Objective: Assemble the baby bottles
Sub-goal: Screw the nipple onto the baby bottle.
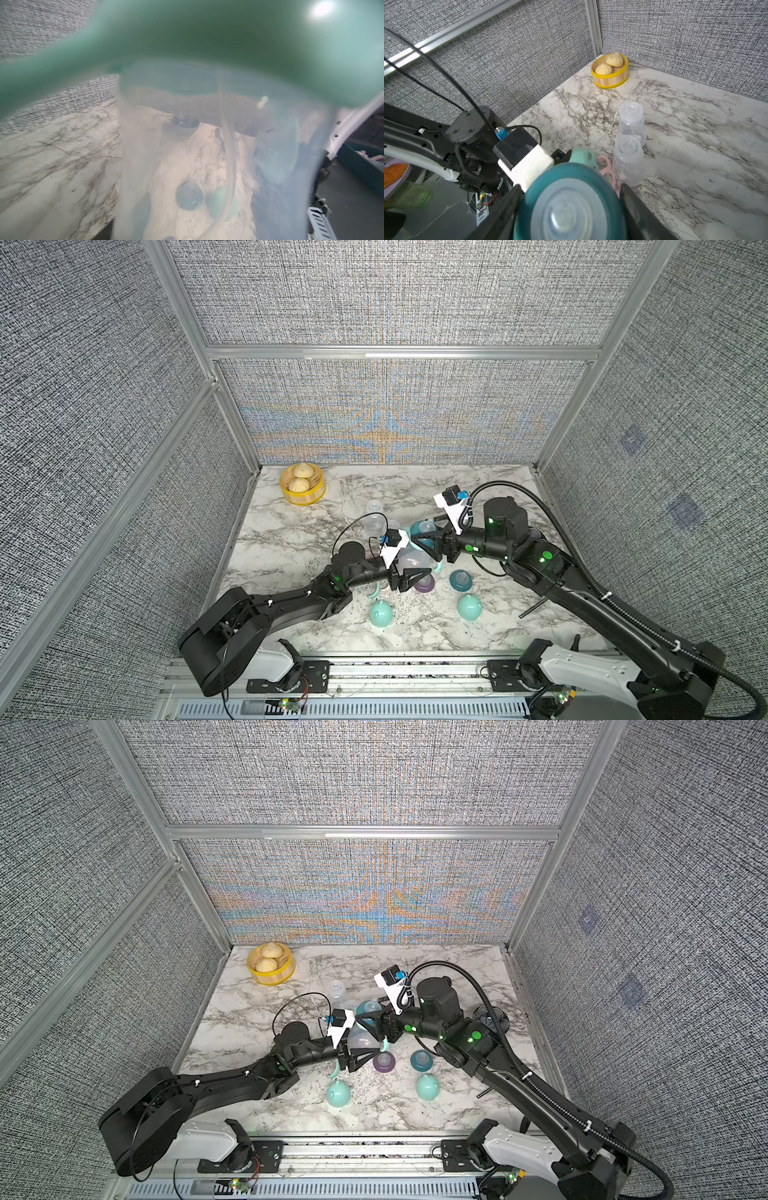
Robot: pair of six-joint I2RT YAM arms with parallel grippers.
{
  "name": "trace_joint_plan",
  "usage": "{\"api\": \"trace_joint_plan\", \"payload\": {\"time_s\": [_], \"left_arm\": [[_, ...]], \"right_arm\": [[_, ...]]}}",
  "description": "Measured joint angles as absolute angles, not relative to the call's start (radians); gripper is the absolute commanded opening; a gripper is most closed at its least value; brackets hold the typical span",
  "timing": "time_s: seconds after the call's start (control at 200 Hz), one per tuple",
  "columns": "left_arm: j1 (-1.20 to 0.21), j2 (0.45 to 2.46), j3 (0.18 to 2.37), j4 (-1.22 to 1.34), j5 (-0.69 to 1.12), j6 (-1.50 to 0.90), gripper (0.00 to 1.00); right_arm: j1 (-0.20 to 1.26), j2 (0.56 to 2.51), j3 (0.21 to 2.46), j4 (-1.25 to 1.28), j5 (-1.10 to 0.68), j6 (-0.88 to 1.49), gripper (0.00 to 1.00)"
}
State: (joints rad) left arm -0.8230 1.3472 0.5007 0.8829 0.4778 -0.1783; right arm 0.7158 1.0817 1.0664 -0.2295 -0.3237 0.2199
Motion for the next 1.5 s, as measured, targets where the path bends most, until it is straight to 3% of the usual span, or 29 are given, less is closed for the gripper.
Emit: {"api": "trace_joint_plan", "payload": {"time_s": [0.275,0.435,0.666,0.746,0.821,0.886,1.061,1.211,1.501], "left_arm": [[-0.889,1.288,0.519,0.832,0.159,-0.072,0.00],[-0.983,1.293,0.547,0.799,-0.126,-0.017,0.00],[-1.051,1.343,0.558,0.869,-0.413,0.051,0.00],[-1.058,1.350,0.567,0.884,-0.451,0.065,0.00],[-1.059,1.351,0.569,0.887,-0.456,0.076,0.00],[-1.059,1.350,0.580,0.865,-0.449,0.082,0.00],[-1.055,1.334,0.638,0.751,-0.412,0.050,0.00],[-1.000,1.311,0.647,0.649,-0.236,0.004,0.00],[-0.883,1.279,0.618,0.621,0.149,-0.108,0.00]], "right_arm": [[0.821,1.102,1.098,-0.186,-0.076,0.310,0.45],[0.904,1.132,1.129,-0.188,0.133,0.383,0.41],[0.991,1.215,1.208,-0.220,0.375,0.500,0.42],[1.000,1.229,1.229,-0.225,0.416,0.522,0.53],[1.000,1.227,1.234,-0.234,0.419,0.527,0.79],[0.987,1.208,1.224,-0.237,0.392,0.522,0.88],[0.838,1.112,1.192,-0.248,0.112,0.480,0.88],[0.787,1.021,1.163,-0.280,-0.089,0.393,0.87],[0.741,0.914,1.090,-0.311,-0.244,0.283,0.86]]}}
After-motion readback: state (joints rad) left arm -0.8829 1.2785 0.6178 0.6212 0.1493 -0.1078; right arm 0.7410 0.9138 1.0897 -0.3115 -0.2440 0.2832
